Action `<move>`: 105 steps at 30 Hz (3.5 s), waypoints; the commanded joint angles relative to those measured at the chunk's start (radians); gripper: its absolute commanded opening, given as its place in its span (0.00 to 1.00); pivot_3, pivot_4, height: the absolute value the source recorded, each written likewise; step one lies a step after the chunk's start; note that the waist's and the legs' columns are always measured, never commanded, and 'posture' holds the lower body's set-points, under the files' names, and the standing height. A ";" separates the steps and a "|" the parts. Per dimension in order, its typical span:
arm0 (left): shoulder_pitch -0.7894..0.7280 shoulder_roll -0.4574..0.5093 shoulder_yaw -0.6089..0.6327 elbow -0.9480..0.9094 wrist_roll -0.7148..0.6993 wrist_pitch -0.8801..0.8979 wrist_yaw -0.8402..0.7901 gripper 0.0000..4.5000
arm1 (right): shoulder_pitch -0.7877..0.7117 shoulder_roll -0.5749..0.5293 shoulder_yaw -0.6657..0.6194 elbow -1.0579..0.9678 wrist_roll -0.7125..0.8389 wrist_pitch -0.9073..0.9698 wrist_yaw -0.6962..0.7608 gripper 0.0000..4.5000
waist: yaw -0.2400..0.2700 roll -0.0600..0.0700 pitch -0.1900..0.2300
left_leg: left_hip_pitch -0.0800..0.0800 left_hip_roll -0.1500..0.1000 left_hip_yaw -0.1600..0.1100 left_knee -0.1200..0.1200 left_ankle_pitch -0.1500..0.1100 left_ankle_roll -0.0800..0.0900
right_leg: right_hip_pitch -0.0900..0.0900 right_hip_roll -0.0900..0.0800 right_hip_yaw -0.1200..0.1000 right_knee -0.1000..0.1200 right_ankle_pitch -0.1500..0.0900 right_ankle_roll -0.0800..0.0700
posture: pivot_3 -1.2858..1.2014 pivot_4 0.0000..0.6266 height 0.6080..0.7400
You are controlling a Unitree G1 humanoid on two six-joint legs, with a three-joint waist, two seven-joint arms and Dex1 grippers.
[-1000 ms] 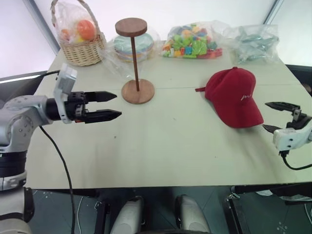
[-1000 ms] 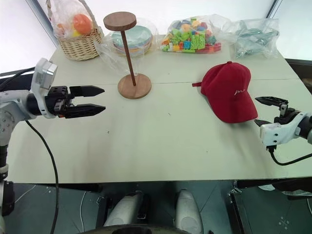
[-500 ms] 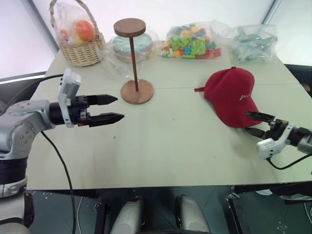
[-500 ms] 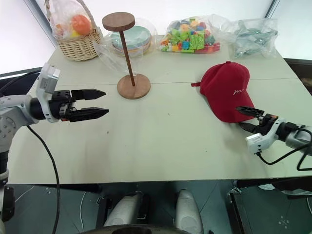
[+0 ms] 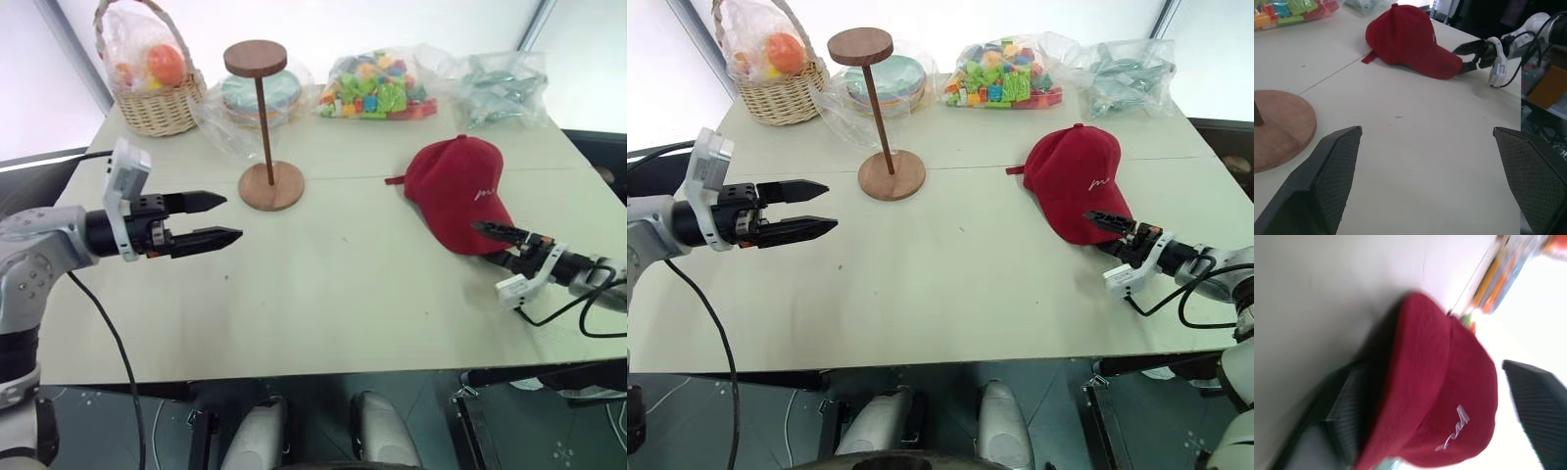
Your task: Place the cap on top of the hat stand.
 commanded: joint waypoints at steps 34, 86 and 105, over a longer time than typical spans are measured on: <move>-0.366 0.206 -0.048 0.497 0.220 -0.239 -0.250 1.00 | -0.299 0.459 -0.457 -0.970 0.708 0.470 0.990 0.00 | -0.020 -0.001 0.002 | -0.004 0.003 -0.001 -0.002 0.000 0.000 | -0.006 0.005 0.002 0.002 0.001 -0.001 | 0.52 0.24 1.00; -0.178 0.107 0.088 0.331 0.146 -0.175 -0.107 1.00 | -0.571 0.642 -0.330 -0.739 0.615 0.588 1.352 0.00 | -0.031 -0.001 0.001 | -0.017 0.002 -0.007 0.002 0.001 -0.002 | -0.019 0.005 0.001 0.005 0.001 -0.001 | 0.52 0.24 1.00; -0.207 0.098 0.056 0.380 0.177 -0.195 -0.119 1.00 | -0.536 0.708 -0.390 -0.853 0.779 0.598 1.404 0.00 | -0.031 -0.001 0.001 | -0.017 0.002 -0.007 0.001 0.001 -0.002 | -0.019 0.005 0.001 0.005 0.001 -0.001 | 0.52 0.24 1.00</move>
